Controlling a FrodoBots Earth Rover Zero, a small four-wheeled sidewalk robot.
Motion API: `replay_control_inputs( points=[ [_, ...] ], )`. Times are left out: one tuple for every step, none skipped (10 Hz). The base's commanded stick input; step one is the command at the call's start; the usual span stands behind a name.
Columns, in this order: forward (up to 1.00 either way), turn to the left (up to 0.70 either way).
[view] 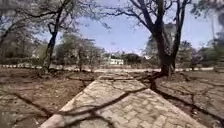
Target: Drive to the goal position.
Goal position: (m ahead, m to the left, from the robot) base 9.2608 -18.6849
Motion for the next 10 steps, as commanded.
replay_control_inputs(
  points=[
    [0.70,0.00],
    [0.70,0.00],
    [0.70,0.00],
    [0.70,0.00],
    [0.70,0.00],
    [0.70,0.00],
    [0.70,0.00],
    [0.70,0.00],
    [0.70,0.00],
    [0.70,0.15]
  ],
)
